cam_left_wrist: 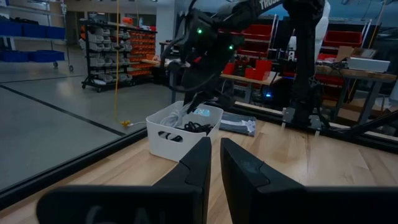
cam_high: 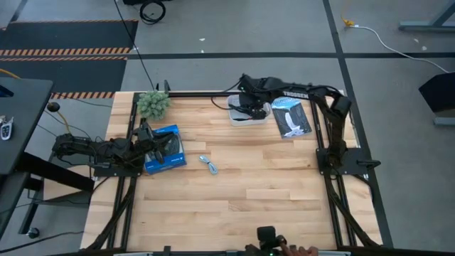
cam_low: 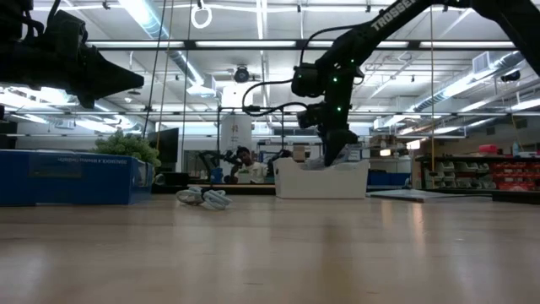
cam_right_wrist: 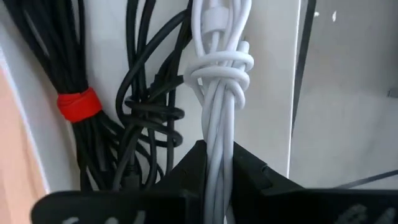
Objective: Pick and place USB-C Cables
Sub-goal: Put the white USB cable into the white bin
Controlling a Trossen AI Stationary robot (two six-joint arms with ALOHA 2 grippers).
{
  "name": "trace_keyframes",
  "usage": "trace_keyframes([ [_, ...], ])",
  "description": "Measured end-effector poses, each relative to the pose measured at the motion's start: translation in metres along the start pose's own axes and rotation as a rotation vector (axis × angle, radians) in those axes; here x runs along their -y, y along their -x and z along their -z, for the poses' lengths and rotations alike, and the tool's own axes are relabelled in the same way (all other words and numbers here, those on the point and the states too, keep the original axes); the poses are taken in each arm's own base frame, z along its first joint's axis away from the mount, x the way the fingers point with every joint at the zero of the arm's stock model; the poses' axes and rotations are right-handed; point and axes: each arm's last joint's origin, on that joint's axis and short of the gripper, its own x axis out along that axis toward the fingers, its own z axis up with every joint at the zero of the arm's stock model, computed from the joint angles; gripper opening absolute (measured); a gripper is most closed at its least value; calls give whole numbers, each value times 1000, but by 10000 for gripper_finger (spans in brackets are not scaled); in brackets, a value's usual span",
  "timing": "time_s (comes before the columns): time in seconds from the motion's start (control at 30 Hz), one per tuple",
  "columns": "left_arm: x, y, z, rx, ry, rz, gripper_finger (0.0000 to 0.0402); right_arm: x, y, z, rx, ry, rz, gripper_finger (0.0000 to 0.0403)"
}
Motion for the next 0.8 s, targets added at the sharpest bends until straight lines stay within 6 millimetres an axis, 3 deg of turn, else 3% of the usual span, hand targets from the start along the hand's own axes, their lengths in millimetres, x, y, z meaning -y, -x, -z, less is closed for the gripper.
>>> trace_keyframes([
  [0.27,0,0,0,0,0,0,43,-1,-1,-8,80,10,-8,50],
  [0.6,0,0,0,0,0,0,43,1,-3,-6,175,-28,-141,51],
  [0.8,0,0,0,0,0,0,43,3,-4,-2,203,-41,-203,73],
])
